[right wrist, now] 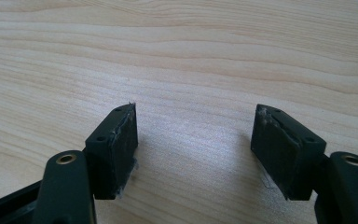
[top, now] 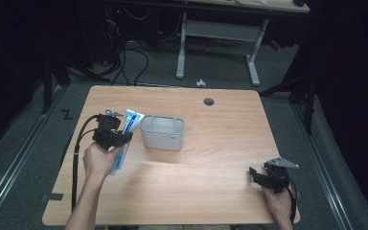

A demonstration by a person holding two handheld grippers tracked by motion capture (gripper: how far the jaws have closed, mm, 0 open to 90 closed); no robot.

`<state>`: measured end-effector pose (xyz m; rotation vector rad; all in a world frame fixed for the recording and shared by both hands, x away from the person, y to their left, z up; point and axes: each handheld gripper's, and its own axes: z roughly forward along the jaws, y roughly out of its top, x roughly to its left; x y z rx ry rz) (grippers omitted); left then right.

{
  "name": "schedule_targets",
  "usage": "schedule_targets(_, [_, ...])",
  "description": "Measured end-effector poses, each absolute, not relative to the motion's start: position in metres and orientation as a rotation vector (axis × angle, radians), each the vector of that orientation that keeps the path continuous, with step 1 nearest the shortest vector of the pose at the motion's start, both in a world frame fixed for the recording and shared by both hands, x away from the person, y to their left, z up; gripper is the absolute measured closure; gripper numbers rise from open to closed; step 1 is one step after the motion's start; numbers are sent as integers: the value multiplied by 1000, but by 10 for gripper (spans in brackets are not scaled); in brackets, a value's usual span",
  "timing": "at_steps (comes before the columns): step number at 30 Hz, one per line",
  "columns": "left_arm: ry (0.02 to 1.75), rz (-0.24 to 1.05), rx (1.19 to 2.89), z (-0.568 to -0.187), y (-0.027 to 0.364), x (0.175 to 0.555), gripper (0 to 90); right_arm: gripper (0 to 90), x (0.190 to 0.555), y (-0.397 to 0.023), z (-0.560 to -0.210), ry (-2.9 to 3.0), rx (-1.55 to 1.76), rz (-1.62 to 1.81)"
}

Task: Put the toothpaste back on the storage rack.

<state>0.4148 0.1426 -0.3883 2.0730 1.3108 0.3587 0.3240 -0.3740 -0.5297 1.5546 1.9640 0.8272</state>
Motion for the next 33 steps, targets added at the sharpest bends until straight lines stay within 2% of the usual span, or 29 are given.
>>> schedule_targets(33, [1108,358,1982,-344,69,449,736,317,324,-374,-530,1963,1557,827])
